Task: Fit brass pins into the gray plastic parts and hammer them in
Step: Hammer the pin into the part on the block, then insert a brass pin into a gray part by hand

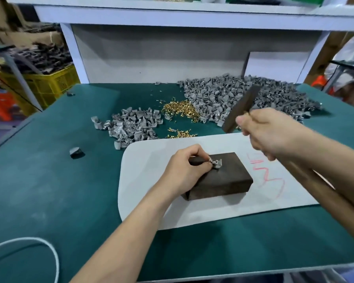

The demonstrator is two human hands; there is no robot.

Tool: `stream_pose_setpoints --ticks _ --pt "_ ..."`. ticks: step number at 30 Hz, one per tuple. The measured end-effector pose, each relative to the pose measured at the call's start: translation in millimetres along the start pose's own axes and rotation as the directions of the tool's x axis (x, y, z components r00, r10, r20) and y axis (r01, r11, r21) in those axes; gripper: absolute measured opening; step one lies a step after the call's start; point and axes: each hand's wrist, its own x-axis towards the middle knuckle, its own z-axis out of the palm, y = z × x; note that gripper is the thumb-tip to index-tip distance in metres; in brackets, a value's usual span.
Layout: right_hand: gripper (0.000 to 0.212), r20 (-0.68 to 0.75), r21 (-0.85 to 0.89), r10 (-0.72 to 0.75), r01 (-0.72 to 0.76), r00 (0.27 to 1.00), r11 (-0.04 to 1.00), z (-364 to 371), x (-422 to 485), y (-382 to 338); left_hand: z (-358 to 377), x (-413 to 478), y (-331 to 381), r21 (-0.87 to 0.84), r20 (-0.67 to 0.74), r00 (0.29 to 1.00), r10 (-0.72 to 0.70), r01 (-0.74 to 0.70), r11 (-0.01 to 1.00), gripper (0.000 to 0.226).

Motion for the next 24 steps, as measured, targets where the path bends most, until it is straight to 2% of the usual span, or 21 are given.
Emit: stream_pose_setpoints --ticks 2,3,5,6,8,14,18,24 --pt "0.039 -0.056 0.312 0.034 -0.015 0.998 0.95 -7.0 15.3 9.4 -1.6 -2.5 3.2 0.096 -0.047 0.982 0.184 -0.179 0.979 0.02" --pt "0.039 0.007 0.475 0.074 -0.069 0.997 0.877 -5.5 21.5 16.2 -2.7 -3.4 4.5 0.172 -0.076 0.939 0.334 -0.318 0.932 0.017" --pt "0.037 0.259 0.747 0.108 -0.27 0.96 0.607 2.6 30.1 32.0 -4.9 -6.3 7.0 0.295 -0.1 0.8 0.591 -0.544 0.786 0.012" --pt "0.036 0.377 0.805 0.082 -0.371 0.922 0.463 8.4 33.3 40.6 -6.0 -7.3 7.4 0.334 -0.111 0.737 0.667 -0.604 0.724 0.012" --pt "0.034 0.486 0.836 0.016 -0.47 0.874 0.284 23.0 36.3 58.6 -7.3 -7.1 7.4 0.4 -0.13 0.648 0.751 -0.659 0.637 0.015" --pt "0.024 0.479 0.872 -0.07 -0.483 0.875 -0.074 55.2 40.9 100.2 -4.8 -6.7 10.7 0.553 -0.086 0.55 0.831 -0.667 0.499 0.02" --pt "0.026 0.484 0.858 -0.107 -0.495 0.868 -0.138 57.9 47.3 109.4 -2.4 -4.5 11.0 0.592 -0.063 0.51 0.858 -0.673 0.443 0.02" --pt "0.029 0.499 0.85 -0.125 -0.513 0.857 -0.123 60.5 48.9 107.5 1.0 -3.9 11.0 0.601 -0.022 0.527 0.85 -0.672 0.432 0.023"
